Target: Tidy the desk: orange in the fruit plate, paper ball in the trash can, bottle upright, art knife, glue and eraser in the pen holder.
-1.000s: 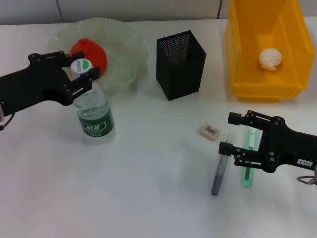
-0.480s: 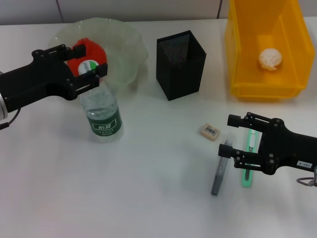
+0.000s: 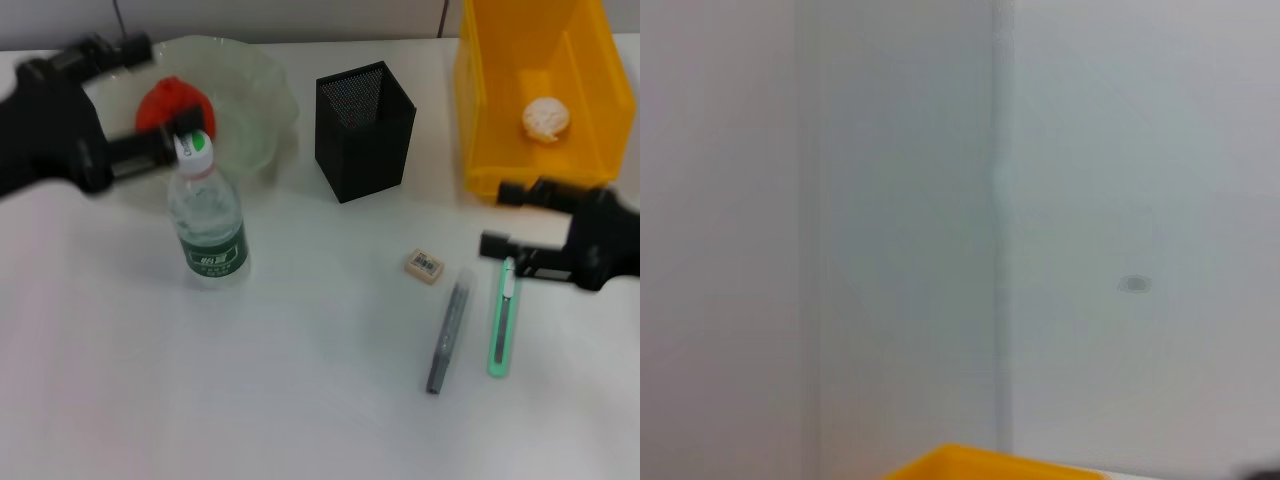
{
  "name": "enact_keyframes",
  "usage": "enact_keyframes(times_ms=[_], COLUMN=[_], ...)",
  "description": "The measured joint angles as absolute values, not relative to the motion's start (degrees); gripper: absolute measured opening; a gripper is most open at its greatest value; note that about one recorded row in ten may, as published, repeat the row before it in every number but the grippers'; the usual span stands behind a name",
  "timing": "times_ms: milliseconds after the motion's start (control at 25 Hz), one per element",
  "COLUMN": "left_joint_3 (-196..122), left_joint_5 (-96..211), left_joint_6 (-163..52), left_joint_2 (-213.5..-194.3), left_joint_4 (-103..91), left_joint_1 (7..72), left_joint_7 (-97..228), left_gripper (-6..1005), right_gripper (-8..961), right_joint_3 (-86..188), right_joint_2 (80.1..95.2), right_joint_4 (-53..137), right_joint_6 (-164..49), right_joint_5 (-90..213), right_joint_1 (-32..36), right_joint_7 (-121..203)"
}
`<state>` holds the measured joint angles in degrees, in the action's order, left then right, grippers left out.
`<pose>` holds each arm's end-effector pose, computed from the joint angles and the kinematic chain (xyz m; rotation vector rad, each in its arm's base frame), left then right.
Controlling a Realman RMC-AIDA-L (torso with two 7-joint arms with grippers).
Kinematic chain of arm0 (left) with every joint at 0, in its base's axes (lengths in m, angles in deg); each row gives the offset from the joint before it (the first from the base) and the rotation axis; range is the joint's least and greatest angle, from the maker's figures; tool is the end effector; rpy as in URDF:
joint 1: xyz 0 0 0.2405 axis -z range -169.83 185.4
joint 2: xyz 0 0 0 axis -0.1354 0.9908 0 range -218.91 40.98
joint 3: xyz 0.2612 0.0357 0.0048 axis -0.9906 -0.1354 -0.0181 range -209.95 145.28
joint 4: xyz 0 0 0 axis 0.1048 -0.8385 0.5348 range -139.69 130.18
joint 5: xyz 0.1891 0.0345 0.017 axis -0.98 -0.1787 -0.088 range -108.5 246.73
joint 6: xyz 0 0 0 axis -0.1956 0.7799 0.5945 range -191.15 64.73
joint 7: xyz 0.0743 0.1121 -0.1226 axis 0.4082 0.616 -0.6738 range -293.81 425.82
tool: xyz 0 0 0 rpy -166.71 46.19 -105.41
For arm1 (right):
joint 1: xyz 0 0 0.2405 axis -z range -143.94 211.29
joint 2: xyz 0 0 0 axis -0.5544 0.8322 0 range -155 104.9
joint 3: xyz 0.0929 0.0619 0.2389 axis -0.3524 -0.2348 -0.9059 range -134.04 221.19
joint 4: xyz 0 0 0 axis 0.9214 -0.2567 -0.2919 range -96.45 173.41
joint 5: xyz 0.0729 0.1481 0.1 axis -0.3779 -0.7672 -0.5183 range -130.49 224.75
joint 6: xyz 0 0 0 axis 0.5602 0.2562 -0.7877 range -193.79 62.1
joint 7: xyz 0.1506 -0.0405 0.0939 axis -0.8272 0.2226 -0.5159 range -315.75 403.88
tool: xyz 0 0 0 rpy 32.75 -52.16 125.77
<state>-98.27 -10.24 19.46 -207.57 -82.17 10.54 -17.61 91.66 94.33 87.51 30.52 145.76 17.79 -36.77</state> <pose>-0.1960 0.2814 0.0432 -2.4536 -0.2398 -0.8970 0.2502 0.2826 -0.0049 -2.6364 0.6000 0.9002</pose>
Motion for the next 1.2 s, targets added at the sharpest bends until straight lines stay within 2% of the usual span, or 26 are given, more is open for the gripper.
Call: enact_keyframes(times_ms=[240,520,800,1200], left_joint_3=[-102.18,-105.5,-105.65,-105.9], left_joint_5=[-10.65,-11.64,-15.52,-15.88], left_joint_6=[28.07,31.11,29.06,27.5], left_joint_2=[-207.51,-207.41,-207.53,-207.53], left_joint_4=[-70.85,-46.89,-38.52,-37.72], left_joint_1=[11.62,18.84,24.54,24.83], left_joint_7=[-6.4,10.16,13.99,14.07], left_gripper=[800,800,799,800], right_gripper=[796,796,795,786], right_joint_3=[93.25,108.78,123.89,127.41], right_joint_2=[94.51,94.65,94.65,94.65], right_joint_4=[111.39,132.65,129.52,123.37], right_joint_6=[31.24,30.93,25.7,19.92], right_joint_5=[152.7,182.53,198.52,200.78], right_joint_1=[18.05,13.0,9.12,8.54], right_joint_7=[-62.29,-97.34,-114.22,-118.05])
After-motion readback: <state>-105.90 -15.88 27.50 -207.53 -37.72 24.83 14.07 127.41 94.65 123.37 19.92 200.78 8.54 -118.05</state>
